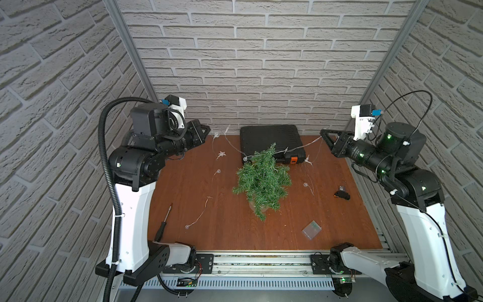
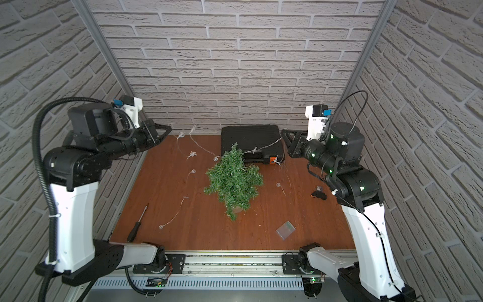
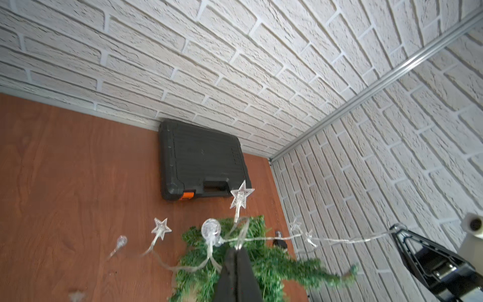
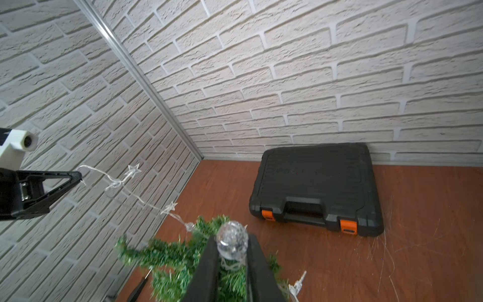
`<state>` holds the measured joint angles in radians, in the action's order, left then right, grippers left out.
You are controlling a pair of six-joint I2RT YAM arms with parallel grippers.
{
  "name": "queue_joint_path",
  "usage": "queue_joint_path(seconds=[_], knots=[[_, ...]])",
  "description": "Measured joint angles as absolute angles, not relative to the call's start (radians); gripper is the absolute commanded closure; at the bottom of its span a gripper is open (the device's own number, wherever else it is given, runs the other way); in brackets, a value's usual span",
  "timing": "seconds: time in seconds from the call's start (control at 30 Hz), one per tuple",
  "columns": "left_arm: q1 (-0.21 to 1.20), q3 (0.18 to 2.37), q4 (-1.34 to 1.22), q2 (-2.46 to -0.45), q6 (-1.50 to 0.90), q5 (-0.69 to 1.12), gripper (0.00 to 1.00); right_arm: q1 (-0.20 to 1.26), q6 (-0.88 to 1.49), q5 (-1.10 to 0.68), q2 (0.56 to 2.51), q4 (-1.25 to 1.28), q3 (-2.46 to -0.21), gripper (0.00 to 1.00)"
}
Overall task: Wrap string light around the christmas tree
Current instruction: Wrap the light string around the Christmas tree.
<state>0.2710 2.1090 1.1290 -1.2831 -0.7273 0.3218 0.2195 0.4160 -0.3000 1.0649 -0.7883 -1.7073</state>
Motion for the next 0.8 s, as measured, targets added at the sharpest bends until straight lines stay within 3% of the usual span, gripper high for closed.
queue_joint_path(seconds=[0.37,0.8], knots=[[0.325,1.870,1.106,-1.122,-0.765,0.460,1.00,0.238,0.456,-0.581,0.892,-0.812,-1.381,0.81],[0.377,1.724,1.006,-1.069,-0.806,0.588,1.00,0.393,0.453,-0.495,0.910,-0.800,-1.164,0.79]])
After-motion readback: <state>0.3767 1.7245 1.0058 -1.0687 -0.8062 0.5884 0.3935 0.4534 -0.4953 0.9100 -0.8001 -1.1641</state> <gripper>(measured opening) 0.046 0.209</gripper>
